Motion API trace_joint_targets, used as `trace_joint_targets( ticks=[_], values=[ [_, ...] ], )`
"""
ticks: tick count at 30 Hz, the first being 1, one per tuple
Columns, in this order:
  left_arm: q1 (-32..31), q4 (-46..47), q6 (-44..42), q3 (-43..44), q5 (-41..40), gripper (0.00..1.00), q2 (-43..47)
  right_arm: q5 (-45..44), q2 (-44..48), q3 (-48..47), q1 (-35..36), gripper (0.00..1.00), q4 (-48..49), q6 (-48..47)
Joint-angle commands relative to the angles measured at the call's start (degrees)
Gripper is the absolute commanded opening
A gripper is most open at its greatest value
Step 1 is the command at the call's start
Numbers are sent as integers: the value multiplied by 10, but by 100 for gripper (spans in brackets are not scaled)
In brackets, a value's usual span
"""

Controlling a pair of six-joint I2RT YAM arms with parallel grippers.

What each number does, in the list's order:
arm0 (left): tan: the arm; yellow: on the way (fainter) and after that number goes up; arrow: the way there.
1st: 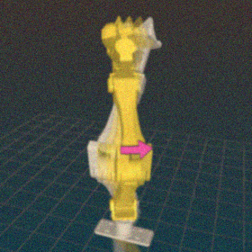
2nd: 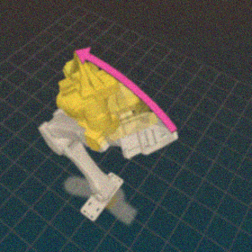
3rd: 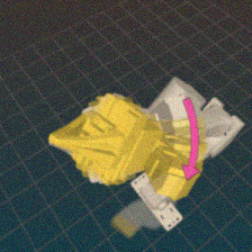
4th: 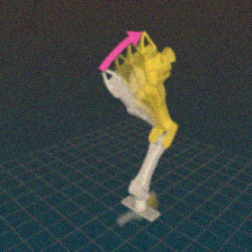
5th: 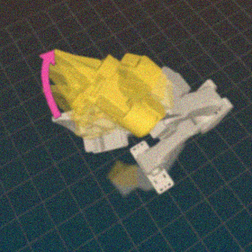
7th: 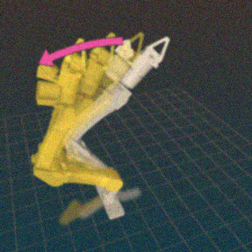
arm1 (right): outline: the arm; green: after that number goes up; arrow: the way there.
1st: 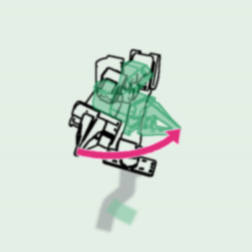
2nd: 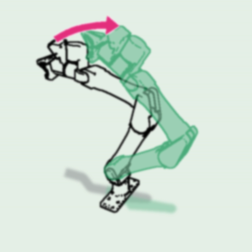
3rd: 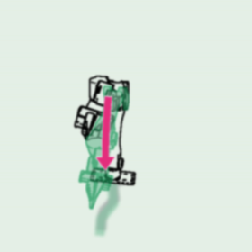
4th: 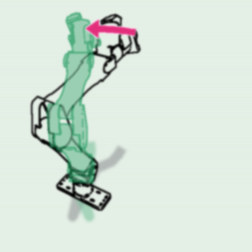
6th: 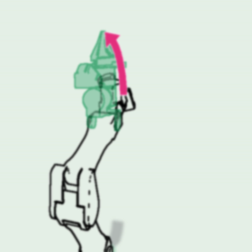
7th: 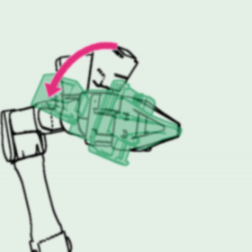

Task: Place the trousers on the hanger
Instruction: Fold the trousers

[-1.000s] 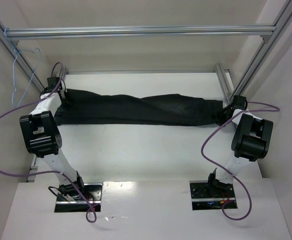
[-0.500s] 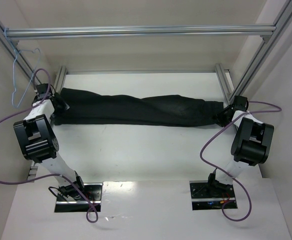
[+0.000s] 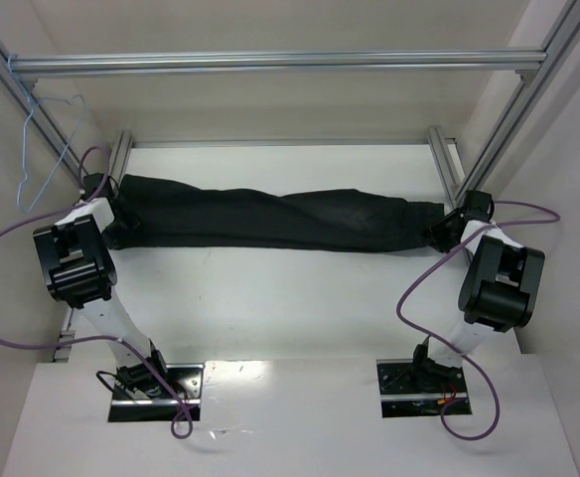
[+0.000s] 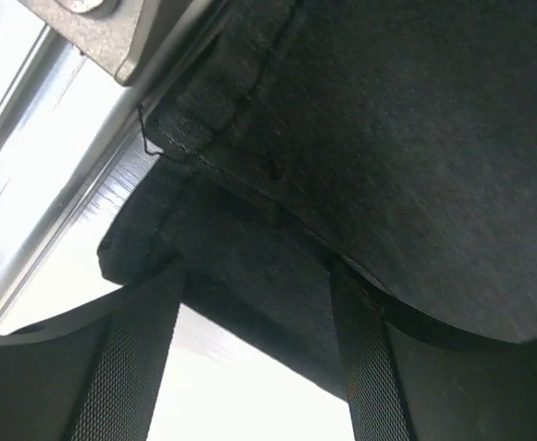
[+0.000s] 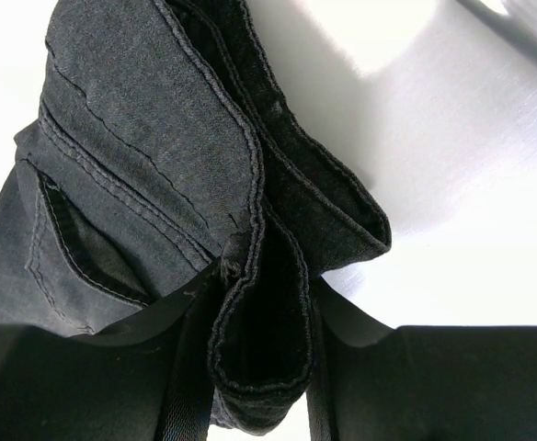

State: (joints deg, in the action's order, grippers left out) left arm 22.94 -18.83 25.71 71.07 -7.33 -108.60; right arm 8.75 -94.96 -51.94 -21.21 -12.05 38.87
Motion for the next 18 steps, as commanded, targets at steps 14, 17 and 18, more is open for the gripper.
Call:
trace_joint_targets(
  ticks=[14, 17, 18],
  values=[
    [-7, 90, -12, 65, -6, 71, -9, -22, 41, 11, 0, 38, 13, -18],
    [-19, 105, -18, 59, -32, 73, 1, -22, 36, 11, 0, 38, 13, -18],
    [-19, 105, -18, 59, -38, 74, -5, -22, 36, 11, 0, 38, 13, -23]
  ],
)
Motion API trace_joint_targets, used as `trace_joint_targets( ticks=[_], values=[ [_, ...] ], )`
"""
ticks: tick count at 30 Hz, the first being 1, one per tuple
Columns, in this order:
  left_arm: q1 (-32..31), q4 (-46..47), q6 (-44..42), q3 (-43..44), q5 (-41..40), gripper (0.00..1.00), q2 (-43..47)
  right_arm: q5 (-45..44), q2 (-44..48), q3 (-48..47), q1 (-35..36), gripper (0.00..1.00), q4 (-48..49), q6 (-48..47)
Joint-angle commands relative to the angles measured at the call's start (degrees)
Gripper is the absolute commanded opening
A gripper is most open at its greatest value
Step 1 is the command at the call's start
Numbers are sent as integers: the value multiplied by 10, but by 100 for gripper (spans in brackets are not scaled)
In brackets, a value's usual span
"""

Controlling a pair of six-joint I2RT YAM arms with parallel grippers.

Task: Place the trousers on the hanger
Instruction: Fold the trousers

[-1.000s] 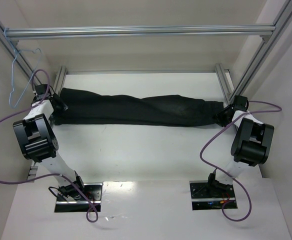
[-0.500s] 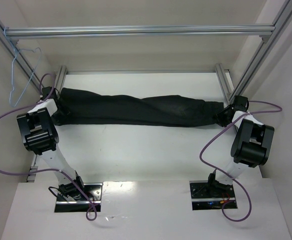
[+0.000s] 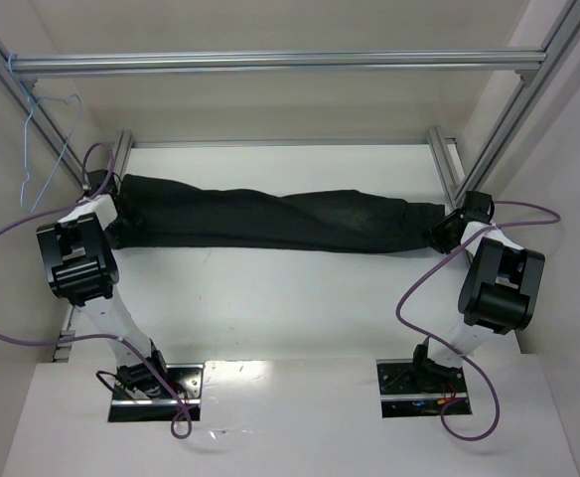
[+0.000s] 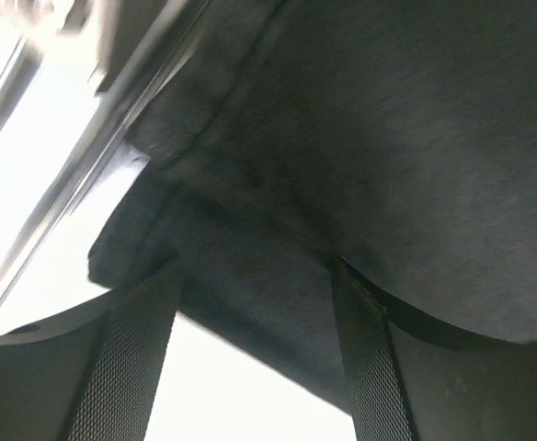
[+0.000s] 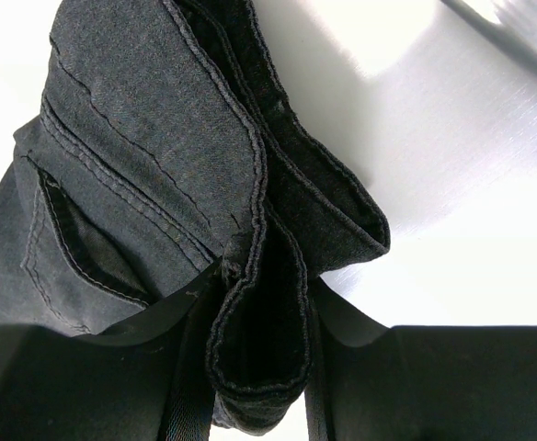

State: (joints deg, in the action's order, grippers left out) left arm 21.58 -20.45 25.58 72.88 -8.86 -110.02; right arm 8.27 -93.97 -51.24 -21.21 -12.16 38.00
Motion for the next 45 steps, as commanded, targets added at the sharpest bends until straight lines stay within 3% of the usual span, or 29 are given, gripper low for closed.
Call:
trace_joint_targets(
  ticks=[1, 13, 16, 17, 18, 19, 27, 33, 34, 35, 37, 40, 45],
  values=[
    [-6, 115, -17, 54, -28, 74, 2, -18, 26, 4, 0, 38, 14, -14],
    [-6, 60, -5, 152, -31, 75, -88, -12, 31, 4, 0, 38, 14, -30],
    [-6, 72, -5, 152, -36, 61, -100, -12, 31, 4, 0, 38, 14, -35],
    [-6, 67, -5, 165, -36, 52, -106, -12, 31, 4, 0, 38, 14, -41],
    [-6, 66, -5, 170, -36, 35, -106, -12, 36, 10, 0, 38, 14, -41],
    [-6, 57, -5, 170, -36, 29, -112, -19, 36, 10, 0, 38, 14, -41],
    [-6, 64, -11, 126, -26, 0, -91, -30, 41, 15, 0, 33, 14, -30],
    [-6, 64, -5, 112, -32, 3, -73, -30, 41, 20, 0, 33, 14, -24],
    [-6, 64, -4, 112, -32, 12, -73, -35, 41, 20, 0, 33, 14, -24],
    [-6, 64, -4, 112, -32, 40, -73, -35, 41, 25, 0, 33, 14, -24],
    [-6, 51, 10, 118, -32, 57, -73, -56, 47, 26, 0, 33, -3, -24],
    [-6, 36, 17, 124, -18, 63, -73, -149, 53, -5, -19, 25, -62, -13],
    [-6, 36, 29, 118, 26, 72, -61, -138, 80, -18, -74, 18, -71, 3]
  ],
)
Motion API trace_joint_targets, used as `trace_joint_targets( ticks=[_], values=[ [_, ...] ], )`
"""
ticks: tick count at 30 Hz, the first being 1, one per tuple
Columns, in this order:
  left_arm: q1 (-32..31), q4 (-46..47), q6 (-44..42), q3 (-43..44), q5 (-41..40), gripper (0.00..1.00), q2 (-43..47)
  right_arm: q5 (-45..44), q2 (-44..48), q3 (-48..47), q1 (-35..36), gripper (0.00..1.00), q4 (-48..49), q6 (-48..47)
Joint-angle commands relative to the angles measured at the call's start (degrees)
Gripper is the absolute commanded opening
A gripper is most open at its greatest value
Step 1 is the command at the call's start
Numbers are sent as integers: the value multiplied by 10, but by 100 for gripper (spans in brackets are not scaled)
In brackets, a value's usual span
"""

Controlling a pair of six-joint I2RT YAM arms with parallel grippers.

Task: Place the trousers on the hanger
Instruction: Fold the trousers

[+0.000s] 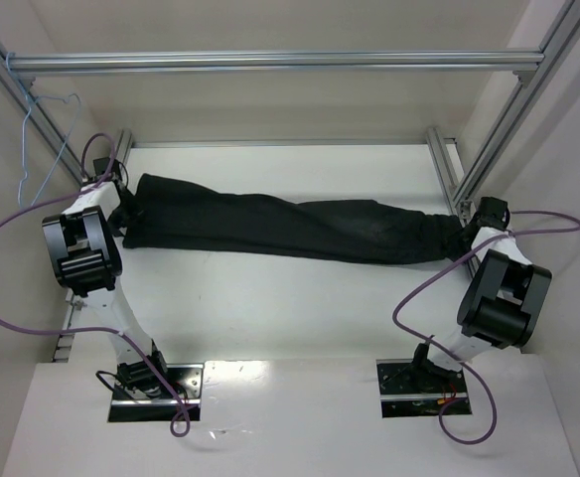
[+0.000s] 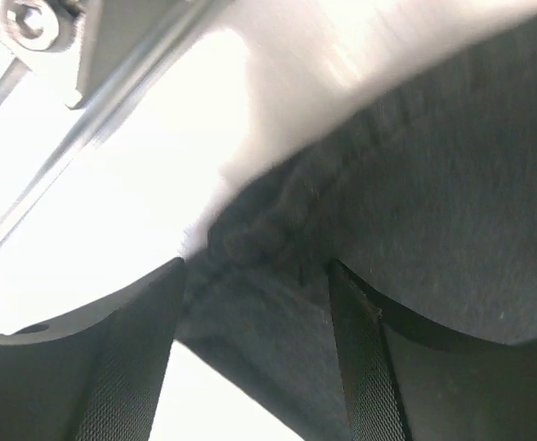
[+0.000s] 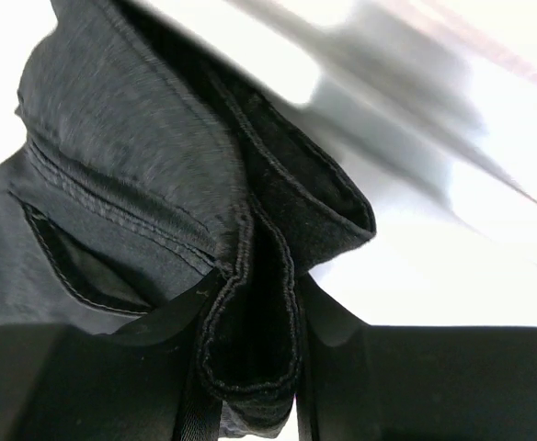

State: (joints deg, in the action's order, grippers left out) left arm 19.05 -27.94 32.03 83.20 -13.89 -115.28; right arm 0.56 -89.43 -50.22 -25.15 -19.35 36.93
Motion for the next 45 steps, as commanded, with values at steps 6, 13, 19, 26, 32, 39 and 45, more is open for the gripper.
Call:
trace_joint_targets(
  ticks=[6, 13, 19, 26, 32, 39, 45],
  values=[
    [20, 105, -42, 49, 148, 73, -31, 0, 7, -22, -34, 18, 25, -8],
    [1, 131, -54, 18, 153, 72, -4, 29, 7, -4, -34, 19, 42, -13],
    [1, 112, -43, 75, 118, 72, -66, 29, 1, -4, -34, 19, 42, -19],
    [1, 69, -43, 96, 90, 72, -87, 34, 7, 1, -34, 19, 42, -19],
    [1, 49, -43, 65, 90, 73, -50, 34, 7, 1, -34, 19, 42, -19],
    [1, 32, -61, 46, 96, 65, -45, 34, 7, 1, -34, 19, 42, -19],
    [1, 42, -75, 46, 85, 9, -66, 39, 12, 1, -34, 19, 48, -19]
  ],
)
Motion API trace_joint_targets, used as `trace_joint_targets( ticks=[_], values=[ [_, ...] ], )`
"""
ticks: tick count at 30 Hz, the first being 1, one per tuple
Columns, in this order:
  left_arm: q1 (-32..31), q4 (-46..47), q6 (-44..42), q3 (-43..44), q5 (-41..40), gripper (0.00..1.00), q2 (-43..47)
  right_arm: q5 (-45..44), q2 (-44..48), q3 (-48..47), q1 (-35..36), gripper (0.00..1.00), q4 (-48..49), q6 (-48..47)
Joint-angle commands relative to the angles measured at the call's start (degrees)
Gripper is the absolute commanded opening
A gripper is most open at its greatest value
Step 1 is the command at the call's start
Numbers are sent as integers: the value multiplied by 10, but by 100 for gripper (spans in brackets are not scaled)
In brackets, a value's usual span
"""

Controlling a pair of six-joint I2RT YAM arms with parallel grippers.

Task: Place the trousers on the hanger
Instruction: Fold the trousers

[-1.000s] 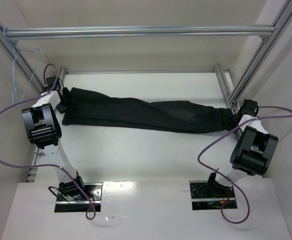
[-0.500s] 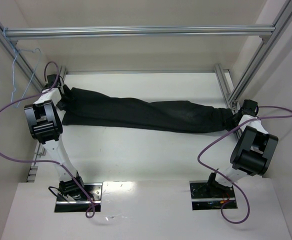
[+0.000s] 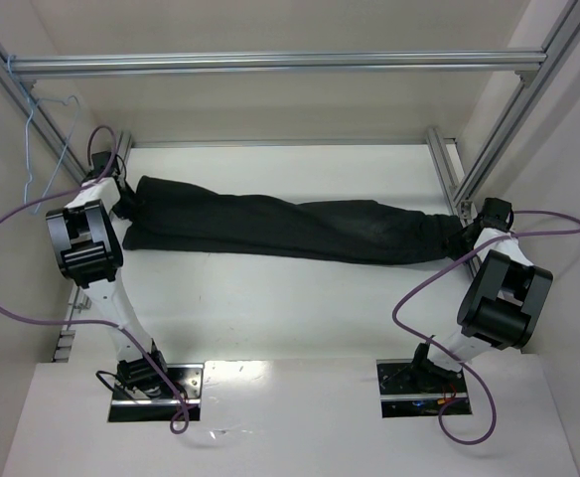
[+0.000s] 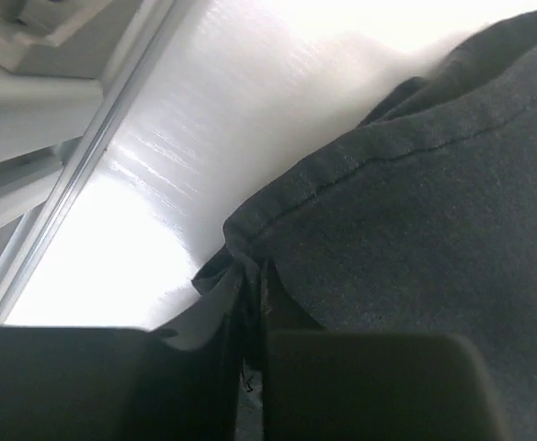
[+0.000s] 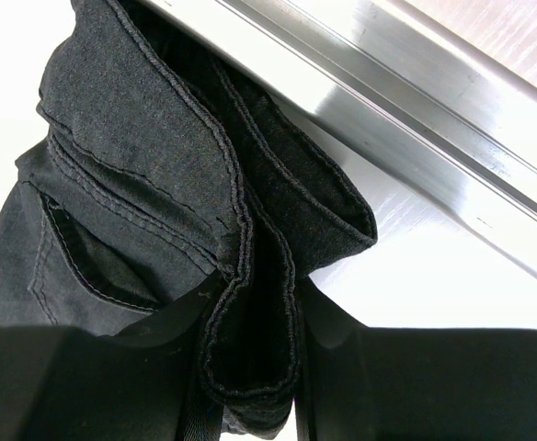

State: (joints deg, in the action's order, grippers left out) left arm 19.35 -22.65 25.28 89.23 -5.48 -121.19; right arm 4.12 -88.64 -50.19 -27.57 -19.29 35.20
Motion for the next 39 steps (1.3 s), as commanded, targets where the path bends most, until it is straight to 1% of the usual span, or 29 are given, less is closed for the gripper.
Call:
trace_joint_targets(
  ticks=[1, 4, 8, 15, 17, 19, 23, 28, 29, 30, 32, 33, 35, 36, 37, 39],
  values=[
    [-2, -11, -8, -20, 1, 6, -7, 4, 4, 1, -10, 19, 47, -1],
    [-2, -5, -14, -34, 1, 0, 12, 4, 4, 1, -10, 19, 47, -1],
    [-2, 6, -41, -53, -9, 0, 67, 9, 4, 1, -10, 19, 52, 4],
    [-2, 24, -117, -114, -20, 0, 228, 9, 4, 6, -10, 19, 65, 4],
    [-2, -4, -143, -114, -27, 0, 234, 3, 4, 12, -10, 19, 71, -1],
    [-2, -10, -155, -114, -16, 0, 244, 3, 4, 17, -10, 19, 76, -7],
    [-2, -43, -181, -141, -9, 0, 270, 3, 4, 17, -10, 19, 81, -7],
    [9, -21, -229, -223, -79, 0, 305, -17, -1, 17, -10, 19, 76, -7],
    [14, -6, -229, -231, -87, 0, 305, -24, -7, 17, -10, 21, 76, -7],
    [21, 0, -236, -237, -92, 0, 298, -24, -7, 17, -10, 36, 71, -7],
    [21, 5, -241, -244, -100, 3, 286, -32, -7, 11, -10, 50, 62, -7],
    [21, 5, -241, -245, -100, 5, 270, -32, -7, 5, -10, 63, 53, -7],
    [21, 5, -230, -238, -100, 9, 254, -32, -7, -1, -10, 73, 46, -12],
    [21, 5, -230, -232, -106, 14, 240, -32, -7, -1, -10, 79, 39, -12],
    [21, 5, -230, -232, -106, 24, 234, -32, -12, -1, -10, 83, 39, -12],
    [21, 5, -225, -227, -114, 33, 228, -32, -12, -1, -10, 84, 39, -12]
  ],
)
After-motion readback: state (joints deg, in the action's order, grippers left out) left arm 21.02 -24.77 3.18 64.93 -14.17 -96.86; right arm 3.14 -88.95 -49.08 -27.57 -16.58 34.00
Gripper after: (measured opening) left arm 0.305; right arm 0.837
